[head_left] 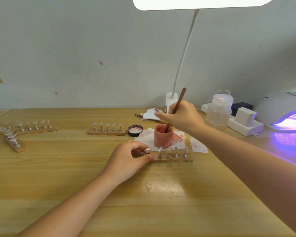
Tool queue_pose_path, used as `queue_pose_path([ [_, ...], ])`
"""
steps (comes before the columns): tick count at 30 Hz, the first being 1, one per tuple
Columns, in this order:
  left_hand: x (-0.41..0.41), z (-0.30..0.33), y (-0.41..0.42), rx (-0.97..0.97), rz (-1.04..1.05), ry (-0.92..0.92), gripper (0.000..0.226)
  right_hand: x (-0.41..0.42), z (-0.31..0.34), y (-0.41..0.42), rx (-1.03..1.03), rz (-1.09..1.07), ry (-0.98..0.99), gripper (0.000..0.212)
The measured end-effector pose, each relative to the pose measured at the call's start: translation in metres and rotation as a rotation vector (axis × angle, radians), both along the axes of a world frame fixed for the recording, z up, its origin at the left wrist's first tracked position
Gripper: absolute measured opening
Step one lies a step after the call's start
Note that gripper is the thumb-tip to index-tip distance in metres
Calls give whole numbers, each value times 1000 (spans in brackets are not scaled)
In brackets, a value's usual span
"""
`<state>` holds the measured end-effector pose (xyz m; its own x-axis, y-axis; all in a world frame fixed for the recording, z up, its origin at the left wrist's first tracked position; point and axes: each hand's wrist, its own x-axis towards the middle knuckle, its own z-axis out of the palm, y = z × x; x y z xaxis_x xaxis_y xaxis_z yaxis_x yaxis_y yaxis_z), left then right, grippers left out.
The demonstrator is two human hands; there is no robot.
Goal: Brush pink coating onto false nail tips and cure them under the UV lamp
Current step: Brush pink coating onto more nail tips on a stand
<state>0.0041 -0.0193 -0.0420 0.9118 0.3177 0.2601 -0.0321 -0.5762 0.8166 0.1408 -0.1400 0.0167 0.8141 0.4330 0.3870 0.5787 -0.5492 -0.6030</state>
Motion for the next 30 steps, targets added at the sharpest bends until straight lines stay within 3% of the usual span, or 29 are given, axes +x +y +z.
queue_pose_path([
  [5, -1, 3, 0, -66, -33, 26, 11, 13, 8, -15, 264, -106, 148, 50],
  [10, -2, 6, 0, -127, -56, 37, 13, 17, 5, -18, 352, -158, 264, 48],
  [21, -2, 6, -2, -121, -8, 12, 10, 21, 6, -25, 355, -215, 188, 53],
  [30, -3, 3, -3, -38, 20, -53, 15, -17, 6, -30, 614, -9, 118, 52],
])
